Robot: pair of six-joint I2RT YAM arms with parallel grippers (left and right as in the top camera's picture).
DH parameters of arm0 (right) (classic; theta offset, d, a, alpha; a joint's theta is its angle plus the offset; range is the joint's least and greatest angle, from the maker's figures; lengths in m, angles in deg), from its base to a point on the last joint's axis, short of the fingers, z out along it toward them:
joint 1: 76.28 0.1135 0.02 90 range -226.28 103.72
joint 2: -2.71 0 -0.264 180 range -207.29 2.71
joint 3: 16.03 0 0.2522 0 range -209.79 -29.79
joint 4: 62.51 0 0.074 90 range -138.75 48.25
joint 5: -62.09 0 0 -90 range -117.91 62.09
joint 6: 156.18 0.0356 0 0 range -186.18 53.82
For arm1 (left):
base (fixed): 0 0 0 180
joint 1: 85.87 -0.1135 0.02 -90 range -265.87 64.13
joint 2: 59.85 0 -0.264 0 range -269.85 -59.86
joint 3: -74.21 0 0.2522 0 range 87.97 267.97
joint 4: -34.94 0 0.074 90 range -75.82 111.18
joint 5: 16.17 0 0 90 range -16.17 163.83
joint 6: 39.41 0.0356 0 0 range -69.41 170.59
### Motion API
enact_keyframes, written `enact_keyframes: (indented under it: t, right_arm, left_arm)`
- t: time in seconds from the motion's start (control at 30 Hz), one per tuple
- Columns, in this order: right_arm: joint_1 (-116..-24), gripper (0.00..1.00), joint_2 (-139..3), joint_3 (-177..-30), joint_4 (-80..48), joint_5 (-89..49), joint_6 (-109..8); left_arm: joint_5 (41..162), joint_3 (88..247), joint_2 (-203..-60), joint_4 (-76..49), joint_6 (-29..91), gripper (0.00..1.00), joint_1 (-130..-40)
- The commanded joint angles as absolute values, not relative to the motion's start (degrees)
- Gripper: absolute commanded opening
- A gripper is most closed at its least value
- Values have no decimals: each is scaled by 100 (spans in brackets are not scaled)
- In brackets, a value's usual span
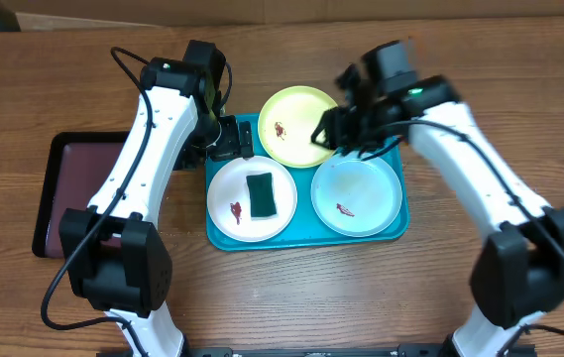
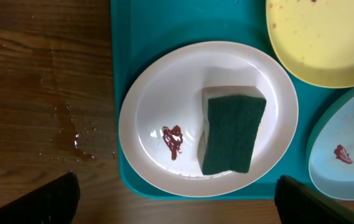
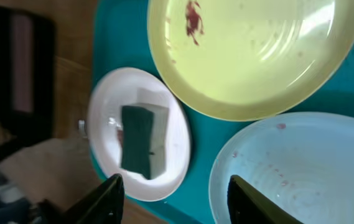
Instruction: Clean dirty plates on tray and stack at the side
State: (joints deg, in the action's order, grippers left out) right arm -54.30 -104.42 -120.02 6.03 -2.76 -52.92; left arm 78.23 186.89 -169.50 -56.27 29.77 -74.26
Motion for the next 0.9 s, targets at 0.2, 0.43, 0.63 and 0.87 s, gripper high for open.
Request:
enact_keyframes:
  t: [0.2, 0.43, 0.63, 0.87]
  right_arm:
    - [-4497, 52, -11159, -12168, 367, -2269, -4250]
    - [-4392, 35, -11657, -12166, 79, -1926, -4586]
    - [-4267, 35, -11830, -12109, 72, -1924, -5015]
    - [-4138, 36, -11830, -11994, 33, -1928, -5017]
  left_arm:
    - [7788, 18669, -16924, -5564, 3001, 100, -7408]
    - [7832, 18669, -16924, -5618, 3001, 100, -7406]
    - [7830, 18669, -16924, -5614, 2999, 94, -7408]
    - [7832, 18669, -16924, -5592, 2981, 100, -7406]
